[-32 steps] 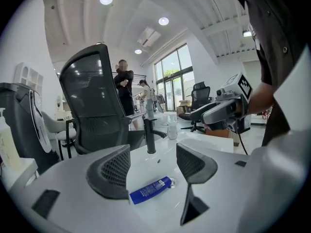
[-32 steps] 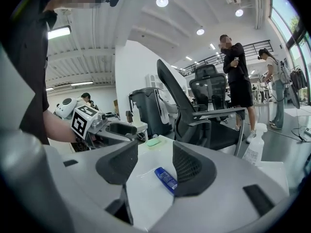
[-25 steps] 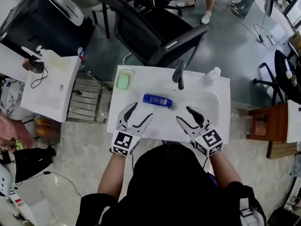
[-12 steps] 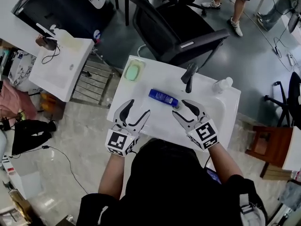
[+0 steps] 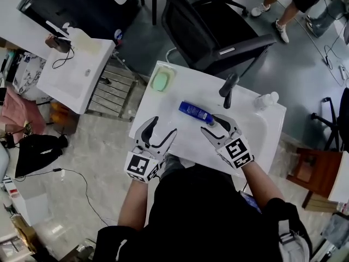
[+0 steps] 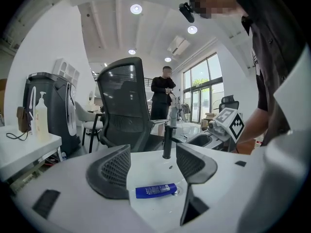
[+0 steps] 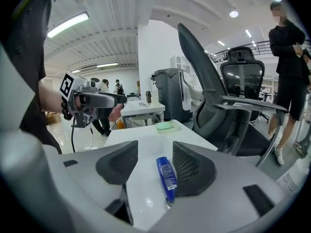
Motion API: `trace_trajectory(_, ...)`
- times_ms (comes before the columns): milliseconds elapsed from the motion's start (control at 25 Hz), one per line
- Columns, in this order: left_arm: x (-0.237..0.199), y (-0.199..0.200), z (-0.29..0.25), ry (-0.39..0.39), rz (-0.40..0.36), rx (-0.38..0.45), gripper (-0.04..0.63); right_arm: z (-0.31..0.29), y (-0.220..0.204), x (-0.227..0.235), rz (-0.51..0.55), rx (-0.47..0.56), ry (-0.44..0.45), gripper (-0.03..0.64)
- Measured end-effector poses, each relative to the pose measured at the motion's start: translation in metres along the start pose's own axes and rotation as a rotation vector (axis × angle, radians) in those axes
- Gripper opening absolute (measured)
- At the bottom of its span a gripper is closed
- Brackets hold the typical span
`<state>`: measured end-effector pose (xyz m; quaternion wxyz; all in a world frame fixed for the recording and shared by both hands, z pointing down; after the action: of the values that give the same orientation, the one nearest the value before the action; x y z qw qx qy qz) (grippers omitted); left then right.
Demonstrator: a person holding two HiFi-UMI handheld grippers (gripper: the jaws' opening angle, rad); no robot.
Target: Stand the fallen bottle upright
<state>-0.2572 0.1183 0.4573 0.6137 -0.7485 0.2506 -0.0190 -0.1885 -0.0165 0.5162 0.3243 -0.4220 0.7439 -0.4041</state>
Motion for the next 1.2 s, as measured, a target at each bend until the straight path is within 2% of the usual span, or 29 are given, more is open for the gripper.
trace_trajectory(160,-0.016,0.009,0.01,-0.012,0.004,0.006,0.307,-0.036,-0.004,-0.005,0.036,-0.074,0.018,0.236)
trace_trajectory(360,-0.042,0.015,0.027,0.003,0.027,0.018,0.305,-0.083,-0.035,-0.009,0.124,-0.226,0.059,0.236)
trace_trajectory(520,-0.06,0.018,0.04,0.023,0.032,0.012,0.305,-0.114,-0.052,-0.007,0.106,-0.316,0.084,0.238)
trace_trajectory(720,-0.083,0.022,0.053,0.05,0.04,0.014,0.305,-0.15,-0.082,-0.01,0.144,-0.455,0.129,0.238)
trace_trajectory(1000,-0.112,0.021,0.069,0.087,0.055,-0.002,0.302,-0.178,-0.119,-0.01,0.241,-0.624,0.167,0.256)
trace_trajectory(1200,-0.13,0.017,0.079,0.11,0.068,-0.012,0.301,-0.192,-0.132,-0.014,0.234,-0.69,0.201,0.282)
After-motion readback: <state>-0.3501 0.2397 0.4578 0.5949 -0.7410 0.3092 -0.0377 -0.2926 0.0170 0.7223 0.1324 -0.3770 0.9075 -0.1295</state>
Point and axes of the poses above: the fingertips, and each gripper's own axes: z backward along the fingers, x to its right, y out of its top, the point moved 2 cm from there along z, backward along the fingers, and after that the axes turned 13 degrees about z, right-handed, at the moved point
